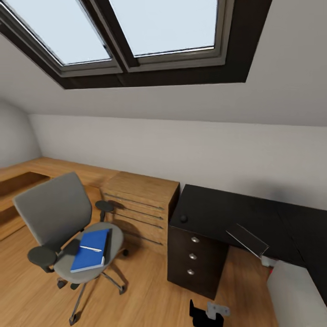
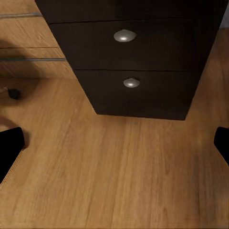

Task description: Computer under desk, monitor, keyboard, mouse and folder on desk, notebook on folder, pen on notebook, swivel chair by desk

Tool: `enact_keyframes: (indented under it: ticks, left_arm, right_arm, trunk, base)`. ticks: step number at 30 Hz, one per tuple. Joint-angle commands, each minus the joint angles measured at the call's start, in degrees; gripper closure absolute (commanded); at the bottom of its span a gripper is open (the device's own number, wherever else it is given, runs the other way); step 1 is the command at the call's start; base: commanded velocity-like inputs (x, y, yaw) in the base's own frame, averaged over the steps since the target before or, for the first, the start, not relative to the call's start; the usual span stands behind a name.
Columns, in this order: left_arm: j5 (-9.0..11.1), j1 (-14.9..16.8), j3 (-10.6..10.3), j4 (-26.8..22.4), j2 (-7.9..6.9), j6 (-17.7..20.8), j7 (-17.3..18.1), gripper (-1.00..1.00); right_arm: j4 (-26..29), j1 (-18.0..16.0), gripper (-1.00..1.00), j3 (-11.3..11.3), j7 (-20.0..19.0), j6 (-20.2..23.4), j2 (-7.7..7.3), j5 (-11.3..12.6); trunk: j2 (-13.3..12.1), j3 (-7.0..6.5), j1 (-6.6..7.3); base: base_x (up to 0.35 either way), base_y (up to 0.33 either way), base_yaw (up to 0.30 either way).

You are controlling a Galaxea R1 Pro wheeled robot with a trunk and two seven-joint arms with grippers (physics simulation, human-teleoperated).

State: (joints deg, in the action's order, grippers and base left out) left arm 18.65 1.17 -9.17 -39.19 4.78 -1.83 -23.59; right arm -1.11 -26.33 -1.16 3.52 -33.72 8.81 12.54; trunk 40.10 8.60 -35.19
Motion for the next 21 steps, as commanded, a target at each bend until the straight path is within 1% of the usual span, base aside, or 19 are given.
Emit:
enact_keyframes:
  ticks: [1, 3, 5, 7, 8, 9, 10, 11, 12, 13, 14, 15, 16, 17, 18, 19, 21]
  left_arm:
    - [0.6, 0.0, -0.7, 0.0, -0.05, -0.2, -0.4, -1.0]
    - [0.6, 0.0, -1.1, 0.0, -0.04, -0.3, -0.4, -1.0]
    - [0.5, 0.1, -1.6, -0.1, -0.02, -0.4, -0.5, -1.0]
    - [0.6, 0.1, -1.8, -1.3, 0.09, -0.5, -0.6, -1.0]
    - [0.6, 0.1, -2.0, -2.9, 0.27, -0.5, -0.6, -1.0]
    - [0.6, 0.1, -2.0, -3.8, 0.38, -0.4, -0.6, -1.0]
    - [0.6, 0.1, -2.2, -7.1, 0.65, -0.2, -0.6, -1.0]
    - [0.5, 0.1, -2.2, -9.5, 0.72, 0.1, -0.6, -1.0]
    - [0.5, 0.1, -2.4, -18.2, 0.81, 6.1, -0.8, -1.0]
    - [0.5, 0.0, -2.4, -20.0, 0.82, 8.2, -0.8, -1.0]
    - [0.5, 0.0, -2.4, -23.2, 0.82, 12.7, -1.0, -1.0]
    - [0.5, 0.0, -2.4, -26.2, 0.86, 17.8, -1.1, -1.0]
    - [0.6, 0.7, -2.3, -30.6, 0.85, 25.6, -1.2, -1.0]
    - [0.7, 1.8, -2.3, -33.5, 0.88, 30.4, -1.2, -1.0]
    - [0.8, 3.2, -2.2, -36.6, 0.94, 35.1, -1.3, -1.0]
    - [0.9, 4.4, -1.9, -39.5, 0.83, 38.5, -1.3, -1.0]
    - [0.7, 4.7, -1.8, -39.8, 0.21, 38.5, -1.2, -1.0]
  right_arm:
    - [-0.1, 0.0, -1.0, -0.2, 0.1, -0.3, 0.07, 0.2]
    - [-0.1, 0.0, -1.0, -0.2, 0.1, -0.3, 0.1, 0.1]
    - [0.0, 0.0, -1.0, -0.4, 0.1, -0.3, 0.08, -0.6]
    - [0.3, 0.0, -1.0, -1.2, 0.2, -0.6, 0.04, -2.7]
    - [0.9, 0.0, -1.0, -1.5, 0.4, -0.8, 0.08, -4.0]
    - [1.3, 0.0, -1.0, -1.6, 0.5, -0.8, 0.1, -4.5]
    - [3.7, 0.0, -1.0, -1.8, 1.2, -0.4, 0.14, -5.6]
    - [6.0, 0.0, -1.0, -1.8, 2.0, 0.6, 0.23, -6.1]
    - [15.7, -0.2, -1.0, -2.0, 6.2, 9.8, 0.28, -6.9]
    - [17.7, -0.3, -1.0, -2.0, 7.0, 12.1, 0.25, -7.0]
    - [21.8, -0.4, -1.0, -2.1, 8.3, 17.1, 0.22, -7.1]
    - [25.5, -0.5, -1.0, -2.1, 9.6, 22.3, 0.16, -7.3]
    - [30.1, -1.4, -1.0, -2.1, 11.0, 29.7, 0.06, -7.3]
    - [32.0, -3.2, -1.0, -2.1, 11.7, 34.2, 0.0, -7.3]
    - [33.6, -6.0, -1.0, -2.1, 12.2, 39.3, -0.05, -7.3]
    - [34.5, -9.4, -1.0, -1.9, 12.6, 43.4, -0.2, -7.3]
    - [33.6, -10.1, -1.0, -1.9, 12.8, 43.2, -0.26, -7.8]
  trunk:
    - [0.1, 0.1, -0.04]
    - [0.1, 0.11, -0.04]
    - [0.1, 0.12, -0.04]
    - [0.1, 0.12, -0.04]
    - [0.1, 0.12, -0.04]
    - [0.1, 0.13, -0.04]
    - [0.1, 0.13, -0.04]
    - [0.1, 0.13, -0.04]
    - [0.1, 0.13, -0.04]
    - [0.1, 0.13, -0.04]
    - [0.1, 0.13, -0.04]
    - [0.1, 0.13, -0.04]
    - [0.1, 0.13, -0.04]
    - [0.1, 0.13, -0.04]
    - [0.1, 0.13, -0.04]
    - [0.1, 0.13, -0.04]
    - [0.1, 0.13, -0.04]
  base:
    - [0.213, 0.0, 0.258]
    - [0.154, 0.0, 0.201]
    - [0.079, 0.0, 0.103]
    - [0.037, 0.0, 0.048]
    - [0.018, 0.0, 0.024]
    - [0.015, 0.0, 0.019]
    - [0.008, 0.0, 0.01]
    - [0.005, 0.0, 0.006]
    - [0.001, 0.0, 0.002]
    - [0.001, 0.0, 0.001]
    - [0.0, 0.0, 0.0]
    - [0.0, 0.0, 0.0]
    - [0.0, 0.0, 0.0]
    - [0.0, 0.0, 0.0]
    - [0.0, 0.0, 0.0]
    - [0.0, 0.0, 0.0]
    - [0.066, 0.0, 0.0]
